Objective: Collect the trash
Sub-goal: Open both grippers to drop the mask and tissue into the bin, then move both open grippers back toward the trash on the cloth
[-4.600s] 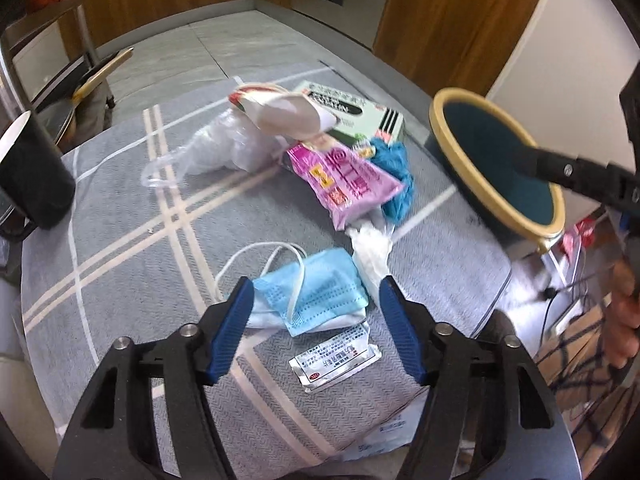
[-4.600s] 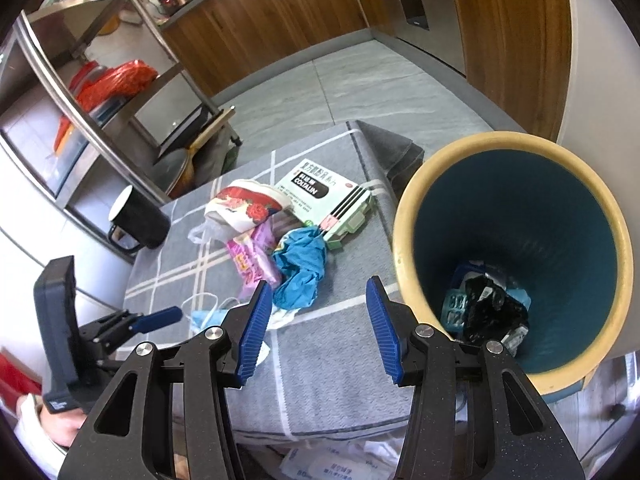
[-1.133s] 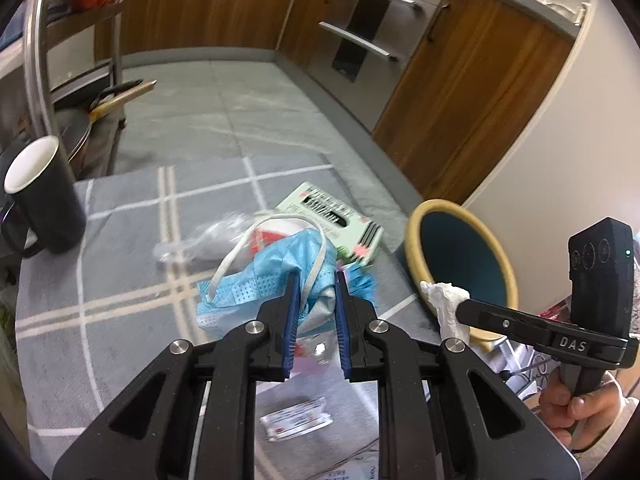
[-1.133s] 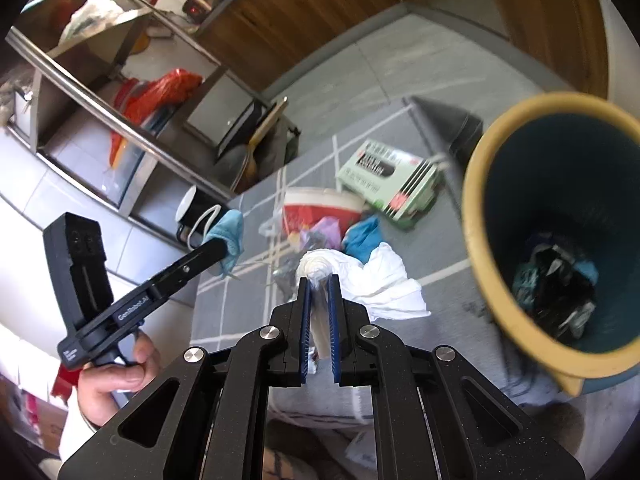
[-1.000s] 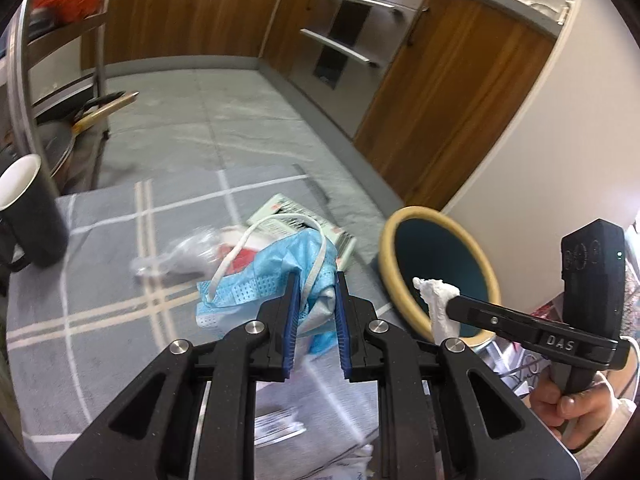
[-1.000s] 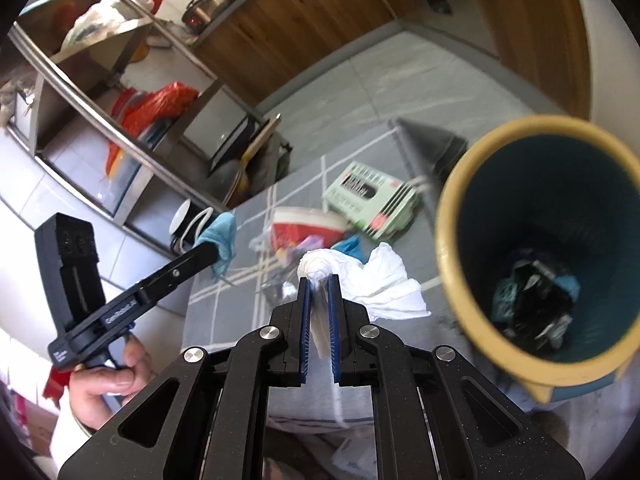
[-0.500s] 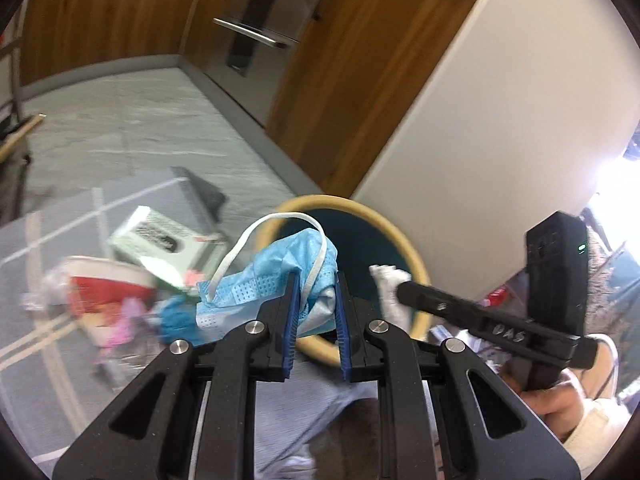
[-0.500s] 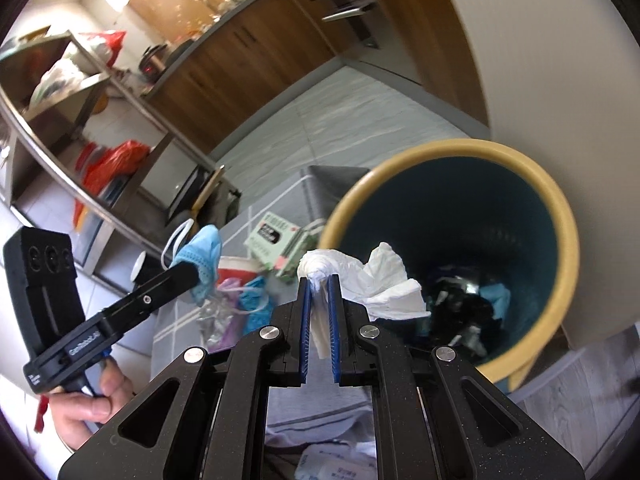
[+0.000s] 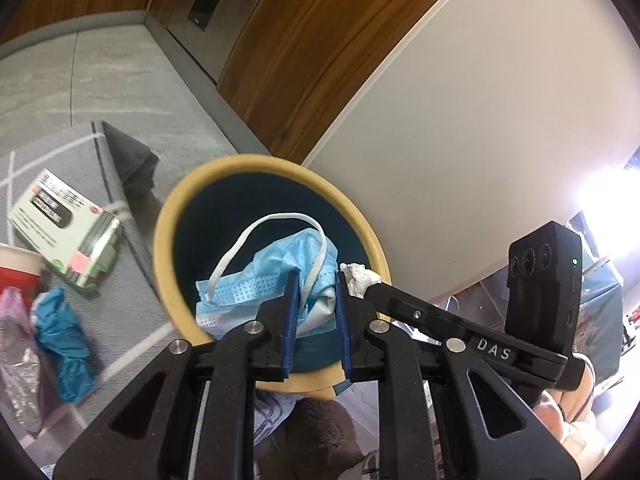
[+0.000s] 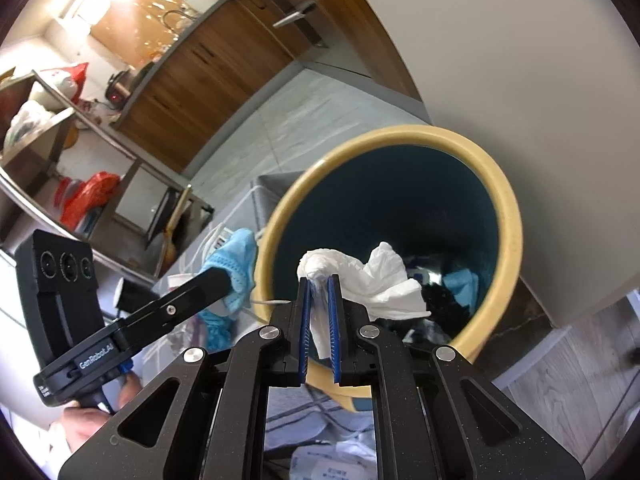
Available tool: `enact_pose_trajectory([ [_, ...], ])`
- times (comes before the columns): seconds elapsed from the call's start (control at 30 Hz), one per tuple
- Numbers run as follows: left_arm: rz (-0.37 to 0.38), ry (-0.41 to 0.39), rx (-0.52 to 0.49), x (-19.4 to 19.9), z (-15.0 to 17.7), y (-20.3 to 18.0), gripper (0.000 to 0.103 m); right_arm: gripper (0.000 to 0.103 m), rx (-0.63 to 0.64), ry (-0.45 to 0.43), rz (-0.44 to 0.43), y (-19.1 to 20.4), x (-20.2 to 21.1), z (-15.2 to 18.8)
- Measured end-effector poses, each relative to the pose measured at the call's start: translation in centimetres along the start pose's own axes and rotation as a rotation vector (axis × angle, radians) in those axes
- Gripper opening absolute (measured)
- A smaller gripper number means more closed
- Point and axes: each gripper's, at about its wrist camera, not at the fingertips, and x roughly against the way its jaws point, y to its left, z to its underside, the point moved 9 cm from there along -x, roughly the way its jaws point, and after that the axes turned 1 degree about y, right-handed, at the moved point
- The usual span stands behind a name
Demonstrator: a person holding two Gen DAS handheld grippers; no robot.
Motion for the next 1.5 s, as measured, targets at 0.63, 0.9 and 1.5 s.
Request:
enact_pose_trajectory([
  [0.63, -0.060, -0.002, 0.027, -0.6, -0.1, 2.2, 0.053, 0.036, -0.008, 0.000, 0.086, -1.5, 0.5, 0.2],
  [0.9, -0.146, -0.064, -0.034, 3.4, -0.6, 2.8, 0.056, 0.037, 0.038, -0.027, 0.079, 0.8, 0.9, -0.1],
  [1.5, -0.354, -0.131, -0.014, 14.2, 2.8, 10.5, 0.060, 0.053, 0.251, 0.042, 0.028, 10.2, -2.7, 2.4],
])
